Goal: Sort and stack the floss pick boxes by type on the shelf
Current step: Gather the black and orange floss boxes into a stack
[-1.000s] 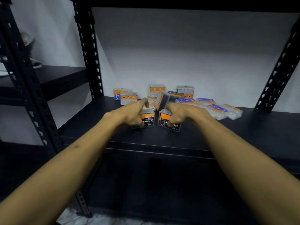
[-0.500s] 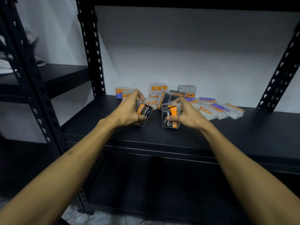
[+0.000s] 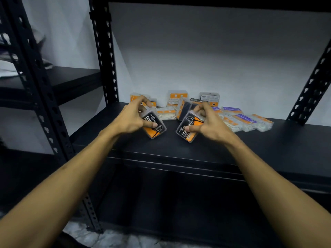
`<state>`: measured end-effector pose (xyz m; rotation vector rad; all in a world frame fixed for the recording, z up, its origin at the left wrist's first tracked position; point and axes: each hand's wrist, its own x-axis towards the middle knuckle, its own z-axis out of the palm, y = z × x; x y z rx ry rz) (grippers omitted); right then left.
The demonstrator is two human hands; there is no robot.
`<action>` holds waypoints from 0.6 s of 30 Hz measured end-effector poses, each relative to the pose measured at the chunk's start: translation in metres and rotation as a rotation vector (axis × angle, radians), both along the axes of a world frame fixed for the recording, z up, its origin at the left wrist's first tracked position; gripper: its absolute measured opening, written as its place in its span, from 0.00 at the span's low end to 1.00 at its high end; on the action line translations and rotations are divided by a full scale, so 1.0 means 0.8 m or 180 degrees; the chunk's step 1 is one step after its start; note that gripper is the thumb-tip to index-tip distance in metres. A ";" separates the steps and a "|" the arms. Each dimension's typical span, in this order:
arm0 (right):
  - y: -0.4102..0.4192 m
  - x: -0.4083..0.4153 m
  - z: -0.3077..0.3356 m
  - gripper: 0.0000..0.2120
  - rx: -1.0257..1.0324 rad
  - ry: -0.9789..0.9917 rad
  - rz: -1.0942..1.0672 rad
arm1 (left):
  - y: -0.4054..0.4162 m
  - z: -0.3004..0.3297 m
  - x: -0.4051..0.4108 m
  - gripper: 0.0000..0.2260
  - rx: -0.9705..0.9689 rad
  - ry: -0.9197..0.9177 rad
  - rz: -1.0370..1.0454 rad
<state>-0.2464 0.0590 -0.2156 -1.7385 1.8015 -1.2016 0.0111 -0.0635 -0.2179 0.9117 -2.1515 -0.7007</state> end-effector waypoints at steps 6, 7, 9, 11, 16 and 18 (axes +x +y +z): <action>0.003 0.019 -0.024 0.26 -0.0401 -0.0546 0.0114 | 0.005 -0.015 0.016 0.21 0.0222 0.0335 -0.0270; 0.005 0.020 -0.032 0.23 -0.0413 -0.0711 0.0125 | 0.006 -0.018 0.019 0.18 0.0307 0.0421 -0.0250; 0.003 0.024 -0.044 0.22 -0.0393 -0.0817 0.0091 | 0.009 -0.024 0.026 0.16 0.0455 0.0586 -0.0202; 0.000 0.030 -0.050 0.23 -0.0365 -0.0786 0.0062 | 0.010 -0.028 0.034 0.16 0.0495 0.0684 -0.0163; -0.010 0.049 -0.052 0.25 -0.0169 -0.0580 0.0214 | 0.007 -0.042 0.057 0.21 0.0577 0.0753 -0.0181; -0.017 0.054 -0.050 0.25 -0.0046 -0.0481 0.0310 | 0.005 -0.048 0.065 0.25 0.0617 0.0739 -0.0206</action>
